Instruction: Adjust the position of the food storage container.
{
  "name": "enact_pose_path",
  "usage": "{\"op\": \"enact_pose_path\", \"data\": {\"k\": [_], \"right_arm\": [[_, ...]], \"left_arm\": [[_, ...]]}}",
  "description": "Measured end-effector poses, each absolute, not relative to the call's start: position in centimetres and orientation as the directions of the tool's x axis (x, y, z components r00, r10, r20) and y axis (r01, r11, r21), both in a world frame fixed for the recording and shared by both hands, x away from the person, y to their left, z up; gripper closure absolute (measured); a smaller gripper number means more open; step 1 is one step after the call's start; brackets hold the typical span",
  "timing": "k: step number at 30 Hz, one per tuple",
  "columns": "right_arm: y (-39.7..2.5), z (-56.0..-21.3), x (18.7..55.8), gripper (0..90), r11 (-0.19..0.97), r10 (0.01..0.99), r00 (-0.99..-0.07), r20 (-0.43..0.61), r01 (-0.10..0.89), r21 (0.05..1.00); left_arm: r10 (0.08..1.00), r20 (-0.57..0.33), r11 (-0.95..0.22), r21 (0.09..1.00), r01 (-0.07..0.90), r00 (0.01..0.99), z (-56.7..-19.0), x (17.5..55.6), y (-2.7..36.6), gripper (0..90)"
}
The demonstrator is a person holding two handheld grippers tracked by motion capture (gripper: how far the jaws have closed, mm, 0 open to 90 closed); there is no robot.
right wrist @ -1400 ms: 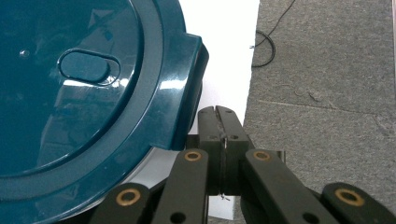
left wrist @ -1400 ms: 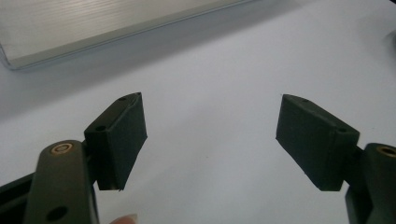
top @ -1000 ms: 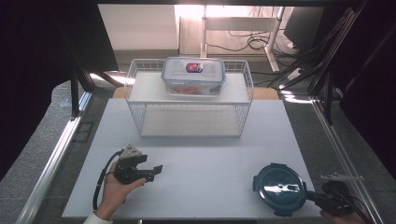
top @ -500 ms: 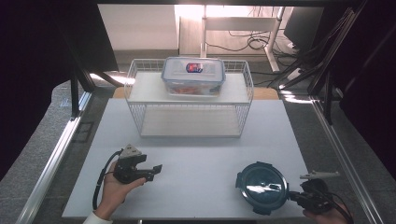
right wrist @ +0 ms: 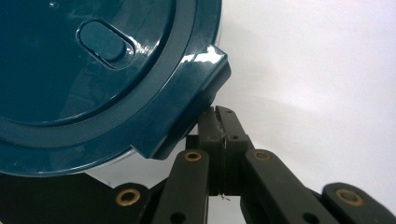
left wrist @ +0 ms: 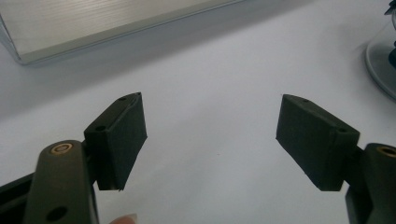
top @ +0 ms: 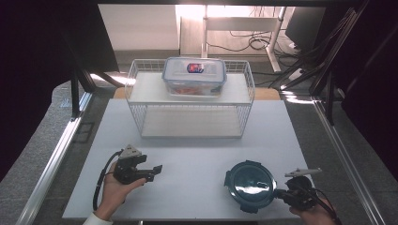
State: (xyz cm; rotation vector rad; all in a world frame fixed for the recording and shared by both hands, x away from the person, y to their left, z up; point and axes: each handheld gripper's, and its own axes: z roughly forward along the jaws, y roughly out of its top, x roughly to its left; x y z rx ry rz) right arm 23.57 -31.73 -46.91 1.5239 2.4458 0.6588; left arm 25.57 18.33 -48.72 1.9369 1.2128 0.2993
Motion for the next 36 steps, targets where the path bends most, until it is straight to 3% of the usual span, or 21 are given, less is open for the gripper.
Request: {"op": "enact_pose_path", "data": {"k": [17, 36], "right_arm": [[-27.4, -47.1, 25.5, 89.2, 0.456, 0.837, -0.543, 0.069, 0.762, 0.46], [-19.9, -47.2, 27.2, 89.2, 0.605, 0.724, -0.688, 0.051, 0.67, 0.43]], "left_arm": [[0.837, -0.213, -0.201, 0.736, 0.646, 0.503, -48.7, 25.6, 18.5, 23.5], [0.842, -0.224, -0.18, 0.742, 0.646, 0.491, -48.6, 25.7, 19.0, 23.5]]}}
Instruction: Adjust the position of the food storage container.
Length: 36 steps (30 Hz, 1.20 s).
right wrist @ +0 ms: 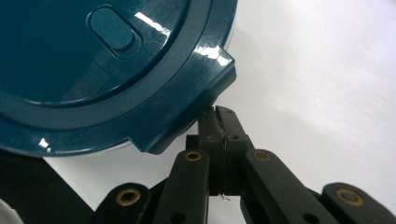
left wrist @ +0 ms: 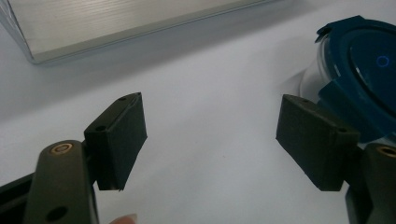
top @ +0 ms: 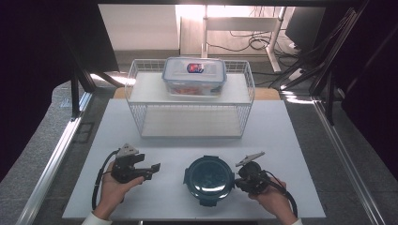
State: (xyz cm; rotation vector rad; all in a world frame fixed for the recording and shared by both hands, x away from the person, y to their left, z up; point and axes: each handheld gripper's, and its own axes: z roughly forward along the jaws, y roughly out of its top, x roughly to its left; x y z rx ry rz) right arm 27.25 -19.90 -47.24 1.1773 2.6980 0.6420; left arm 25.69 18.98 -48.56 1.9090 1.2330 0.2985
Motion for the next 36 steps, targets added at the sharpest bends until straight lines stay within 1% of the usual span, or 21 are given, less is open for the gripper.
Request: {"op": "enact_pose_path", "data": {"k": [6, 9, 14, 18, 20, 24, 28, 29, 31, 32, 33, 36], "right_arm": [[-18.2, -47.3, 27.6, 89.2, 0.63, 0.699, -0.714, 0.045, 0.644, 0.434], [-17.4, -47.4, 27.8, 89.2, 0.639, 0.688, -0.724, 0.046, 0.635, 0.435], [-17.0, -47.4, 27.9, 89.2, 0.652, 0.676, -0.736, 0.04, 0.622, 0.434], [-17.1, -47.5, 27.9, 89.2, 0.646, 0.673, -0.738, 0.054, 0.622, 0.441], [-17.4, -47.4, 28.1, 89.2, 0.633, 0.675, -0.733, 0.081, 0.632, 0.446], [-19.4, -45.8, 28.4, 89.1, 0.547, 0.724, -0.682, 0.099, 0.656, 0.52], [-21.5, -44.4, 28.0, 89.0, 0.459, 0.753, -0.647, 0.122, 0.649, 0.607], [-21.5, -44.4, 28.0, 88.8, 0.459, 0.753, -0.647, 0.122, 0.649, 0.607], [-22.0, -44.5, 27.9, 83.6, 0.435, 0.754, -0.642, 0.136, 0.645, 0.628], [-22.3, -44.8, 27.9, 73.3, 0.424, 0.758, -0.638, 0.138, 0.642, 0.639], [-22.3, -44.8, 27.9, 73.3, 0.424, 0.758, -0.638, 0.138, 0.642, 0.639], [-22.6, -45.0, 27.9, 52.0, 0.389, 0.754, -0.635, 0.169, 0.638, 0.665]], "left_arm": [[0.841, -0.231, -0.174, 0.739, 0.65, 0.489, -48.6, 25.7, 19.0, 23.4], [0.844, -0.249, -0.161, 0.727, 0.668, 0.475, -48.6, 25.8, 19.1, 22.9], [0.846, -0.28, -0.127, 0.72, 0.682, 0.453, -48.5, 25.8, 19.4, 22.0], [0.845, -0.297, -0.115, 0.712, 0.693, 0.444, -48.4, 25.8, 19.5, 21.4], [0.846, -0.3, -0.112, 0.709, 0.696, 0.441, -48.4, 25.8, 19.5, 21.2], [0.844, -0.308, -0.101, 0.712, 0.695, 0.438, -48.2, 25.6, 19.5, 20.4], [0.835, -0.31, -0.11, 0.715, 0.69, 0.454, -47.9, 25.4, 19.2, 24.4], [0.835, -0.304, -0.117, 0.716, 0.688, 0.458, -47.9, 25.4, 19.1, 24.4], [0.836, -0.294, -0.126, 0.719, 0.683, 0.463, -47.8, 25.3, 18.9, 24.0], [0.836, -0.291, -0.128, 0.721, 0.681, 0.465, -47.8, 25.3, 18.9, 23.5], [0.836, -0.288, -0.131, 0.721, 0.68, 0.466, -47.8, 25.2, 18.8, 23.5], [0.834, -0.282, -0.139, 0.724, 0.676, 0.474, -47.8, 25.2, 18.7, 23.1]]}}
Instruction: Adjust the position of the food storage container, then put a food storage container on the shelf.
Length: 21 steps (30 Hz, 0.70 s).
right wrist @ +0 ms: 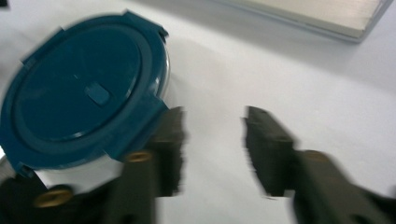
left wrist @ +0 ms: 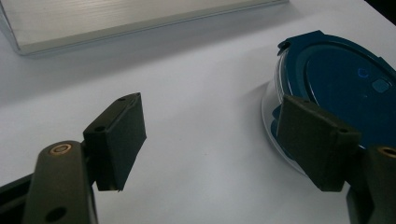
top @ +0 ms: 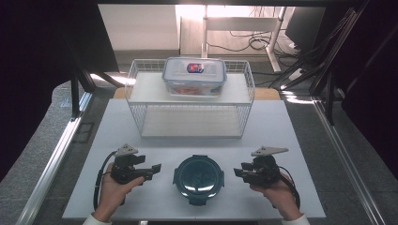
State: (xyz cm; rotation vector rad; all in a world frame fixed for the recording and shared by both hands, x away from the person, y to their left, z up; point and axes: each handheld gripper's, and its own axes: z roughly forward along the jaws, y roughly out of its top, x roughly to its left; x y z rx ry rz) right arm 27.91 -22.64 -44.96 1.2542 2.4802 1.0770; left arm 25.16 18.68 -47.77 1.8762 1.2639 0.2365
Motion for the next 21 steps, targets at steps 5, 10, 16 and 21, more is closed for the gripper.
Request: {"op": "enact_pose_path", "data": {"k": [5, 10, 16, 21], "right_arm": [[-23.11, -45.02, 28.16, 32.3, 0.323, 0.734, -0.634, 0.242, 0.64, 0.698], [-23.34, -45.3, 28.3, 27.9, 0.296, 0.712, -0.634, 0.303, 0.662, 0.689], [-23.18, -45.7, 28.38, 27.0, 0.288, 0.705, -0.63, 0.326, 0.674, 0.68], [-23.17, -45.92, 28.6, 26.6, 0.28, 0.709, -0.624, 0.329, 0.677, 0.681]], "left_arm": [[0.822, -0.291, -0.141, 0.728, 0.671, 0.489, -47.67, 24.94, 18.34, 22.8], [0.809, -0.306, -0.142, 0.726, 0.673, 0.501, -47.57, 24.73, 18.23, 22.7], [0.806, -0.308, -0.146, 0.724, 0.674, 0.506, -47.53, 24.66, 18.24, 22.9], [0.8, -0.315, -0.138, 0.732, 0.668, 0.511, -47.44, 24.4, 18.27, 23.1]]}}
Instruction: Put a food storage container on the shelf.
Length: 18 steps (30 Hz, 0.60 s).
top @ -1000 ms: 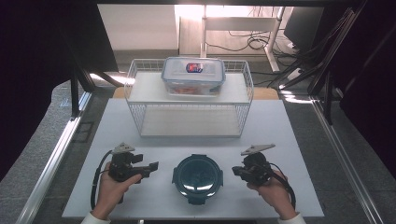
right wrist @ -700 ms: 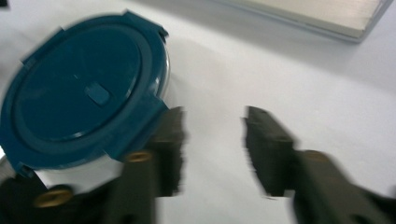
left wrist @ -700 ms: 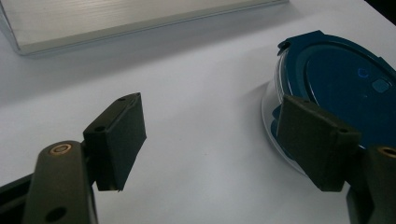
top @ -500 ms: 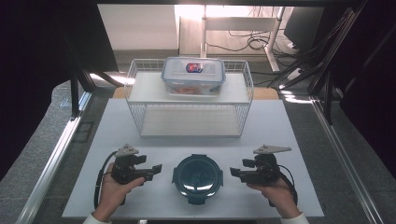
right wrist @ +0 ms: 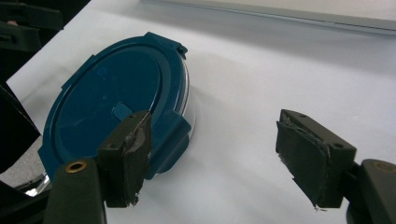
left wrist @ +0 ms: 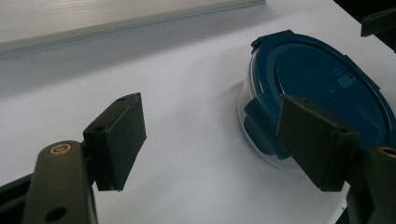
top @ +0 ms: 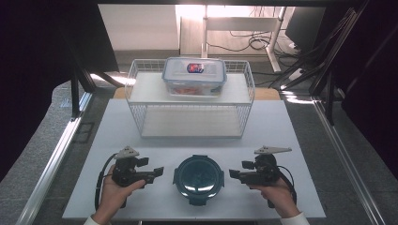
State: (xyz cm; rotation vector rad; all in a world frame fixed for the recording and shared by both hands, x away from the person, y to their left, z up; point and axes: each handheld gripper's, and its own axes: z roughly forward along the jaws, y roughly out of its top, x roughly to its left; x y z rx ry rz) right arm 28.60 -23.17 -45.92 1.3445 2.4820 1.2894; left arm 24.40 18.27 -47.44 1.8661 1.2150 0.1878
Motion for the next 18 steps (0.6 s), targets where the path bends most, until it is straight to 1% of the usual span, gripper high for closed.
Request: {"op": "enact_pose_path", "data": {"k": [4, 9, 13, 18], "right_arm": [[-23.1, -46.1, 28.7, 25.2, 0.273, 0.704, -0.624, 0.338, 0.678, 0.682], [-23.0, -46.2, 28.5, 19.6, 0.262, 0.716, -0.608, 0.343, 0.69, 0.675], [-23.1, -46.3, 28.5, 20.5, 0.26, 0.723, -0.602, 0.339, 0.692, 0.674], [-22.7, -46.3, 28.4, 21.2, 0.261, 0.708, -0.609, 0.357, 0.696, 0.669]], "left_arm": [[0.807, -0.316, -0.125, 0.734, 0.668, 0.498, -47.3, 24.3, 18.2, 21.6], [0.797, -0.319, -0.137, 0.732, 0.668, 0.513, -47.4, 24.5, 17.7, 23.0], [0.792, -0.316, -0.152, 0.726, 0.67, 0.522, -47.4, 24.4, 17.1, 22.2], [0.779, -0.336, -0.153, 0.717, 0.68, 0.53, -47.4, 24.2, 16.6, 21.7]]}}
